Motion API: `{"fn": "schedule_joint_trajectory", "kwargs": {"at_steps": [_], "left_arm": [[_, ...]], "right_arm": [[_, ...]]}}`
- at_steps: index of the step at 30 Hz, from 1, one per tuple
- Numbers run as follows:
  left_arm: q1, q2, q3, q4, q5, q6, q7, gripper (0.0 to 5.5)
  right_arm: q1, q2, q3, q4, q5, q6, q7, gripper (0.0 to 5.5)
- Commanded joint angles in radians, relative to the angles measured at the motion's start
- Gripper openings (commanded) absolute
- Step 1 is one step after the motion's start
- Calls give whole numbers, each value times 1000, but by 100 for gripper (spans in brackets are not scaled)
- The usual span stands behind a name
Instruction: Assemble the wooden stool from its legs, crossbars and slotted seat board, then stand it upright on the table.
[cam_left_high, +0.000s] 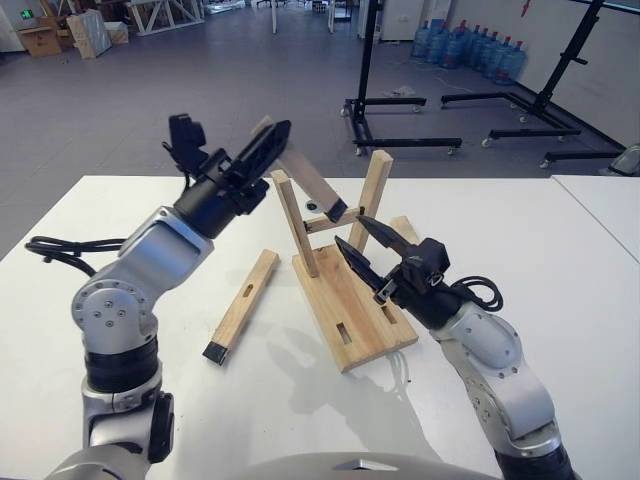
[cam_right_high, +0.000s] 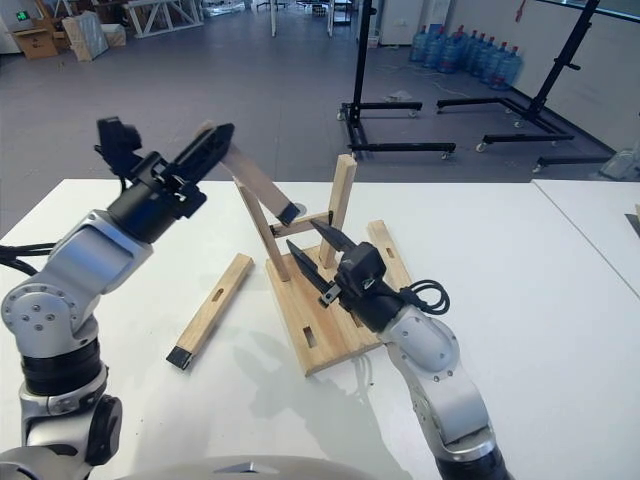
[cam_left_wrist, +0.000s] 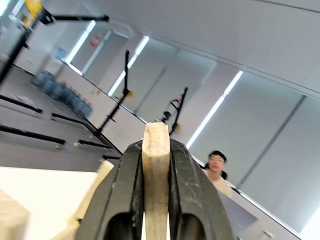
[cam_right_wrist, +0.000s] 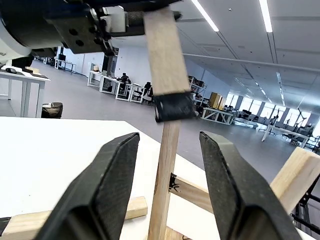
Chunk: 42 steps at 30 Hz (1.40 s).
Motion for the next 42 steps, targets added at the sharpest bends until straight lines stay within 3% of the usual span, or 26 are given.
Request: {"fn": "schedule_joint_trajectory", "kwargs": {"at_steps": [1, 3, 5, 10, 15, 28, 42], "left_arm": [[213, 126, 139, -30, -9, 32, -29, 39], [286, 180, 195, -12, 6, 43, -67, 39], [342, 211, 177, 12, 104, 49, -136, 39], [361, 123, -28, 150, 434, -50, -303, 39], [389, 87, -88, 281, 694, -170, -413, 39], [344, -34, -30, 332, 774, -184, -448, 39], [379, -46, -82, 363, 933, -204, -511, 39]], "right_arm": [[66, 3, -129, 1, 35, 32, -55, 220], [78, 8, -190, 5, 49, 38, -82, 220], [86, 13, -222, 17, 48, 34, -99, 220], [79, 28, -191, 51, 15, 12, -107, 220], [72, 21, -181, 78, 9, 0, -93, 220], [72, 37, -145, 94, -20, -14, -98, 220], [57, 42, -137, 106, -32, -16, -96, 220]]}}
